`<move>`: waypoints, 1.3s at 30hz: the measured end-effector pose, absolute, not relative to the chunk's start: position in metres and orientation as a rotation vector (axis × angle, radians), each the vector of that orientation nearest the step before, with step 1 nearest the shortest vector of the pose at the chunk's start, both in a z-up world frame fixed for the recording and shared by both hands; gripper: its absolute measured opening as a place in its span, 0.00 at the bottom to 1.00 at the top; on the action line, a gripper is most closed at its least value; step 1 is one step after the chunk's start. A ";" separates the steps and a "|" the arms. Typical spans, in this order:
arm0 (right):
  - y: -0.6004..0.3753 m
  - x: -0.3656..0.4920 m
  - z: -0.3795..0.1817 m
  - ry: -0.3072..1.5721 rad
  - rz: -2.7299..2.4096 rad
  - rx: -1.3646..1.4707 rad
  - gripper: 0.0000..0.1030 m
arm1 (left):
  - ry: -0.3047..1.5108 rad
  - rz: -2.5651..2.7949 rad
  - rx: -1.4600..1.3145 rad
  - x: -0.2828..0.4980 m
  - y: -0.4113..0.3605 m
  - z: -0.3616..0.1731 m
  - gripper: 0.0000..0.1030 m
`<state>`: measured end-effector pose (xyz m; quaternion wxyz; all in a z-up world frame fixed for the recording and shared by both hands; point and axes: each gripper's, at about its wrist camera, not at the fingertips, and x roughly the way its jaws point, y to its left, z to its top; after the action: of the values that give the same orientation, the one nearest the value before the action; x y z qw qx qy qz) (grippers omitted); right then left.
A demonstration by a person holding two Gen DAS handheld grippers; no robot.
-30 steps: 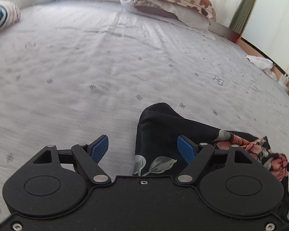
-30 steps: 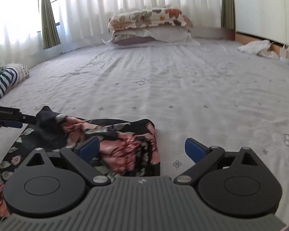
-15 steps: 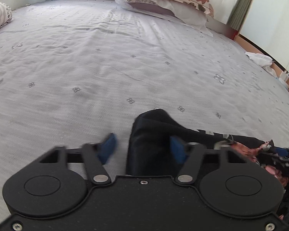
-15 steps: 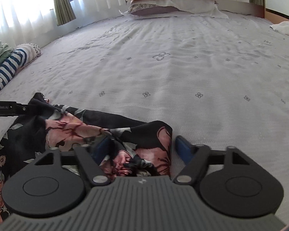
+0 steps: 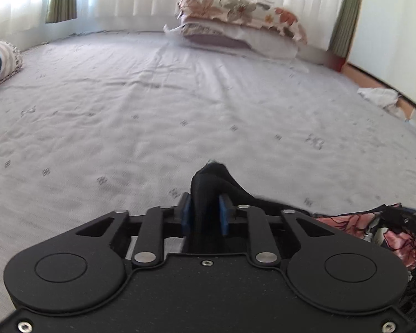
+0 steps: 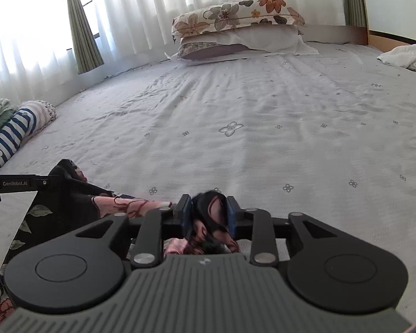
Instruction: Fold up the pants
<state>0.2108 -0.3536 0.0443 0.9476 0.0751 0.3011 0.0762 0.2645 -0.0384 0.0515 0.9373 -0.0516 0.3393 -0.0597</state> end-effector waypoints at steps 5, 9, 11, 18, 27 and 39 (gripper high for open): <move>-0.349 0.195 0.055 0.602 0.157 0.136 0.60 | 0.681 -0.132 -0.051 0.239 -0.037 0.055 0.47; -0.341 0.170 0.070 0.595 0.125 0.109 0.63 | 0.676 -0.136 -0.045 0.207 -0.033 0.066 0.66; -0.336 0.153 0.077 0.584 0.124 0.113 0.66 | 0.665 -0.146 -0.056 0.186 -0.031 0.071 0.74; -0.308 0.079 0.084 0.561 0.134 0.094 0.77 | 0.649 -0.178 -0.051 0.101 -0.036 0.080 0.85; -0.286 -0.003 0.051 0.613 0.052 0.117 0.81 | 0.727 -0.169 -0.064 0.024 -0.041 0.052 0.94; -0.269 -0.026 0.017 0.683 0.000 0.053 0.87 | 0.791 -0.118 0.055 0.013 -0.055 0.021 1.00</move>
<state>-0.0256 -0.2689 0.0169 0.9419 0.0259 0.3348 0.0002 0.0131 -0.0549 0.0215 0.9207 0.0266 0.3852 -0.0572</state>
